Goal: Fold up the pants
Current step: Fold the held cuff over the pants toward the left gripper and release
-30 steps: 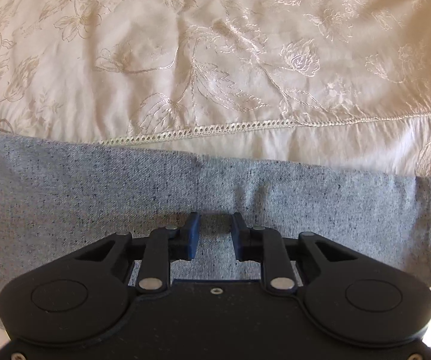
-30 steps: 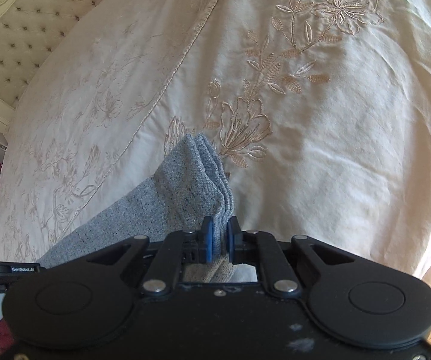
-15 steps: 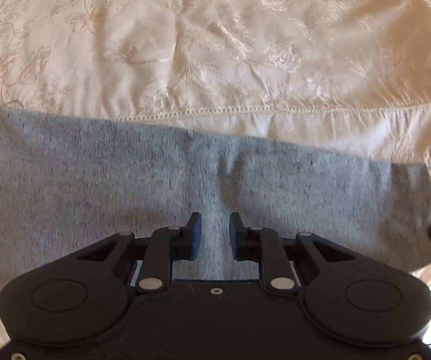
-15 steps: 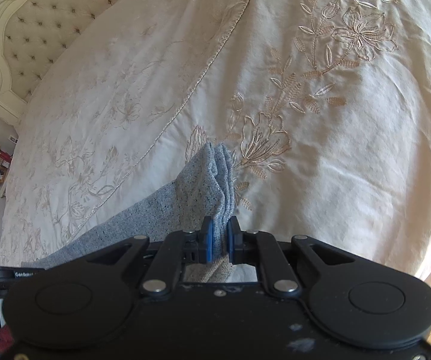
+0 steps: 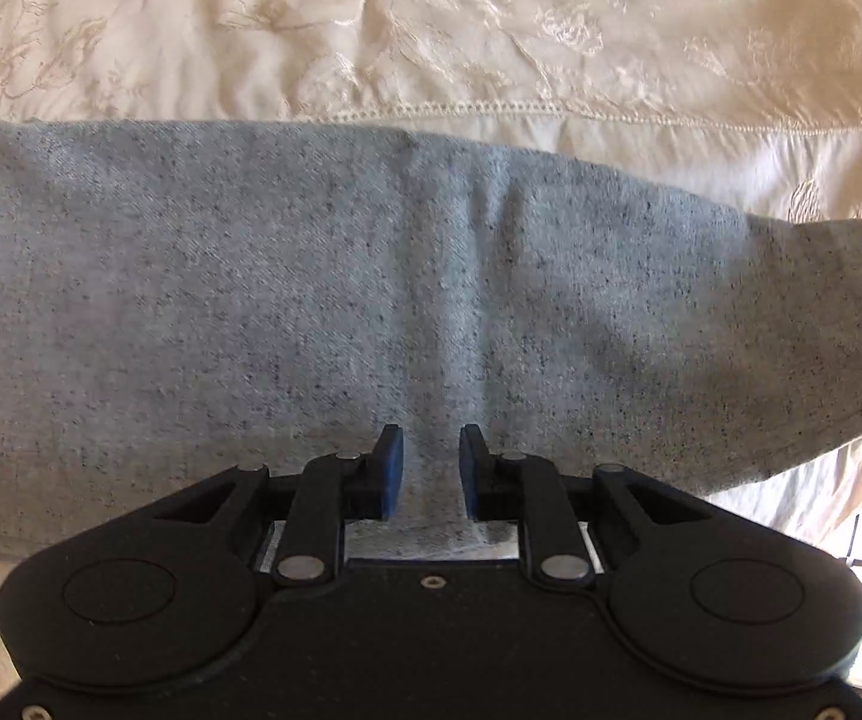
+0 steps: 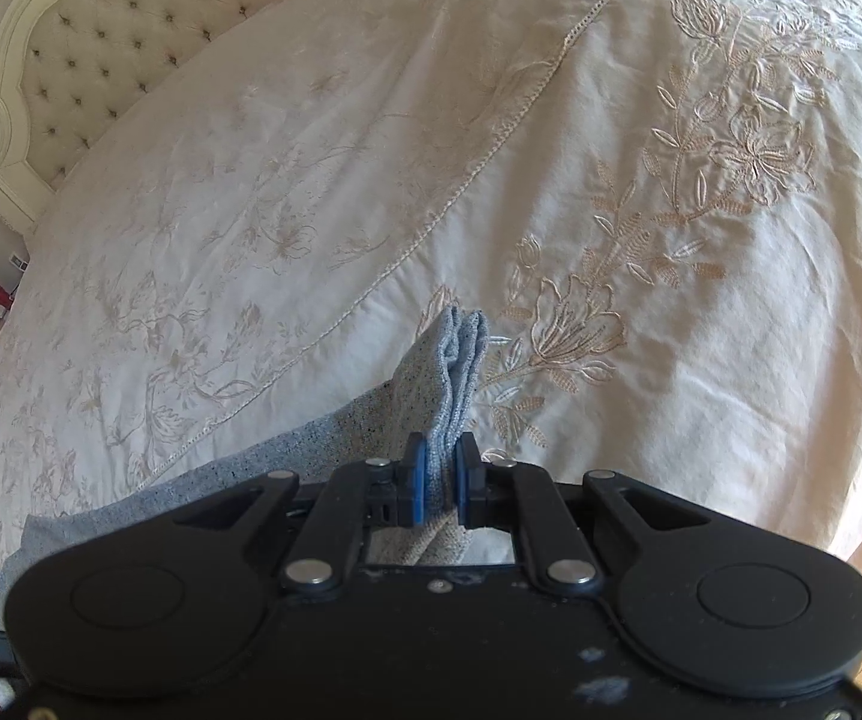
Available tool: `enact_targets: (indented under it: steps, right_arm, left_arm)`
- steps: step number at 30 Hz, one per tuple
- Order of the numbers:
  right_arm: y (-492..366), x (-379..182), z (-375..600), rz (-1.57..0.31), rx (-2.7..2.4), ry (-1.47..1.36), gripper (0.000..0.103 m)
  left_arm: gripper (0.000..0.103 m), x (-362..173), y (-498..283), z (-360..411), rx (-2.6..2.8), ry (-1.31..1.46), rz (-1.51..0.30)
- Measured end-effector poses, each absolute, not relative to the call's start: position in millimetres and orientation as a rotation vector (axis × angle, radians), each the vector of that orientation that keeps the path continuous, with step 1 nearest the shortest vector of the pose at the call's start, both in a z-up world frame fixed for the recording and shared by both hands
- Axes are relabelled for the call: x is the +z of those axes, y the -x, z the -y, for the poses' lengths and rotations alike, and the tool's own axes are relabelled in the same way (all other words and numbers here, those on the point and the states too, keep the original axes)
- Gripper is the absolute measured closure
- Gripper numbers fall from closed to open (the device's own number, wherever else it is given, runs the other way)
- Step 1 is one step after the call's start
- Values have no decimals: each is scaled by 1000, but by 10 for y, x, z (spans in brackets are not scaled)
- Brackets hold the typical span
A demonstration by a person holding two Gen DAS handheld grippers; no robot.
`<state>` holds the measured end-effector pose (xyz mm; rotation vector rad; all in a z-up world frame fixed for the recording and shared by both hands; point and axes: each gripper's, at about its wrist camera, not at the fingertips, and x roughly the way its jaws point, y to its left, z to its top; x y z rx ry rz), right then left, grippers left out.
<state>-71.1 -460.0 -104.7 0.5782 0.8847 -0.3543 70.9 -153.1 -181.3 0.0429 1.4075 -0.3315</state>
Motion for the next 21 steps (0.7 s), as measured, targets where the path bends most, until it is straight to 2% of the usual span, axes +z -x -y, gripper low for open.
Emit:
enact_targets:
  steps: [6, 12, 16, 21]
  right_arm:
    - [477, -470, 3846, -822, -279, -455, 93]
    - [153, -38, 2639, -763, -89, -364, 93]
    - [-139, -270, 1755, -809, 26, -352, 93]
    - [-461, -1021, 687, -934, 119, -306, 93]
  left_arm:
    - [76, -1615, -838, 834, -310, 37, -1375]
    - [76, -1556, -924, 100, -290, 39, -1355]
    - [76, -1531, -955, -377, -260, 56, -1349]
    - [77, -1553, -994, -944, -212, 71, -1355]
